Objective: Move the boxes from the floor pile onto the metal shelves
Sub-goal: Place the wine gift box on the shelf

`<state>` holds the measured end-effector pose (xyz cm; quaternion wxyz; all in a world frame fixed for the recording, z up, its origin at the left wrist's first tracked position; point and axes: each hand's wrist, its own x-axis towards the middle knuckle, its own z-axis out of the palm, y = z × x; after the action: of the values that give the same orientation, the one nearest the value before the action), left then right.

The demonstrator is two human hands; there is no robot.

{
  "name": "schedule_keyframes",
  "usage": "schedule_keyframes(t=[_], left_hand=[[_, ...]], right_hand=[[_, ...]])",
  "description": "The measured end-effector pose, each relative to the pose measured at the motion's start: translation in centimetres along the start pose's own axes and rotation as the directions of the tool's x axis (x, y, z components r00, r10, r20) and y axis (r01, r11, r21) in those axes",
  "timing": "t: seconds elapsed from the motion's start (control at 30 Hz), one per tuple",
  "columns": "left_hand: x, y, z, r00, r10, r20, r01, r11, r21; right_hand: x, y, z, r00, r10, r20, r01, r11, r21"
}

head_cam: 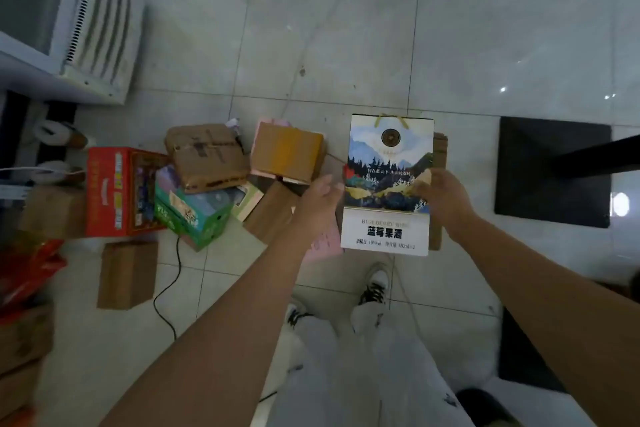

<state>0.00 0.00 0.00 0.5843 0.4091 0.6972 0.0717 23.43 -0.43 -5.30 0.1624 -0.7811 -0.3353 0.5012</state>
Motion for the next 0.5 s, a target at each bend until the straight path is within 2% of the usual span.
schedule_keyframes(t=[0.13,0.3,0.5], left_hand=[[4.3,-2.0,2.9,0.999,-0.050,0.018,0.051,0.998,-0.048],[11.6,-4.6,5.9,0.995,-0.091,-0.038,0.089,0.995,-0.054],[16.4,-9.8,9.3,0.966,-0.255,0.029,0.256,0.949,-0.185]], right_hand=[[3.5,2.9,-0.3,0.999,0.034,-0.032,-0.033,0.999,0.040],[8.7,7.5,0.9,0.994,0.103,-0.034,-0.101,0.993,0.066],[12.8,12.7,3.6,0.990,0.143,0.008,-0.144,0.987,0.078]])
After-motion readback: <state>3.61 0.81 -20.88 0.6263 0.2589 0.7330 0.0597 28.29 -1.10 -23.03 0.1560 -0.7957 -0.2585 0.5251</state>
